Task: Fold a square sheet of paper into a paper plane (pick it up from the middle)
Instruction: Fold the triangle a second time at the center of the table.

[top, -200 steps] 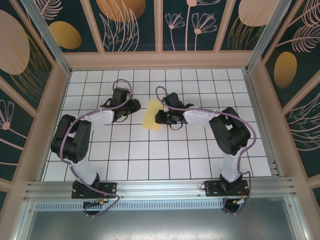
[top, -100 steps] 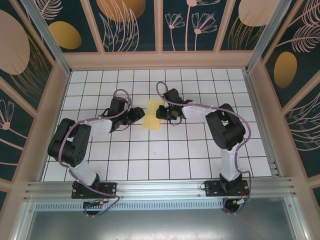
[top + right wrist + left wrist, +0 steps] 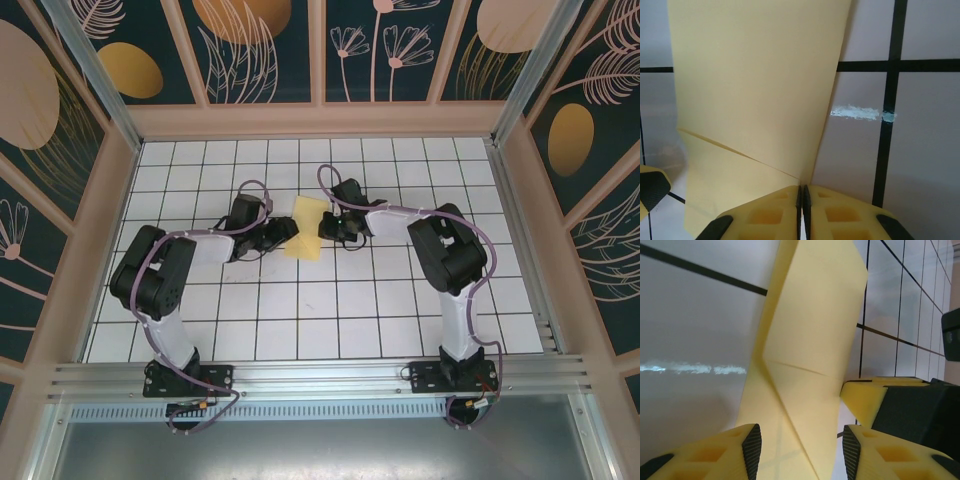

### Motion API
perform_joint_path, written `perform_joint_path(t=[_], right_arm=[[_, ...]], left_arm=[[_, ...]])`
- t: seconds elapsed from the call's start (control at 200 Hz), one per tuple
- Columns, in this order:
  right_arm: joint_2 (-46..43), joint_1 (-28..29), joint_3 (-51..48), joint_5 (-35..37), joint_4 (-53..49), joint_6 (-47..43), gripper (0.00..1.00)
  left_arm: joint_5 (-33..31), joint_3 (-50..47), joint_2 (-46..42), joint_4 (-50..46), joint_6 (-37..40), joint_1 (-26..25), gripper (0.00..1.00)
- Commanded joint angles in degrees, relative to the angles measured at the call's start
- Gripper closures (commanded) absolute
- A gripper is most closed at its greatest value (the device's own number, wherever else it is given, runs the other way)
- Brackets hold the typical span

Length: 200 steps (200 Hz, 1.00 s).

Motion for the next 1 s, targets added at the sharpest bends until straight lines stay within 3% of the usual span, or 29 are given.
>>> perform_joint_path(t=[0.0, 0.28, 0.605, 0.996], right_arm=[[2.8, -0.9, 0.0, 1.4, -1.4, 1.1, 0.86], [3.0, -1.4, -1.7, 0.9, -1.0, 1.4, 0.88], [-4.8, -0.7, 0.8, -2.2, 1.9, -1.1, 0.84], [-2.4, 0.6, 2.5, -0.6, 1.5, -1.2, 0.8]], left_arm=[[0.7, 2.4, 1.9, -0.1, 0.1, -0.2, 0.5], [-2.0, 5.4, 4.2, -3.5, 1.9, -0.2, 0.51], [-1.9, 4.6, 5.0, -3.3, 2.1, -0.2, 0.54], [-1.8, 4.6, 5.7, -3.4, 2.2, -0.2, 0.54]])
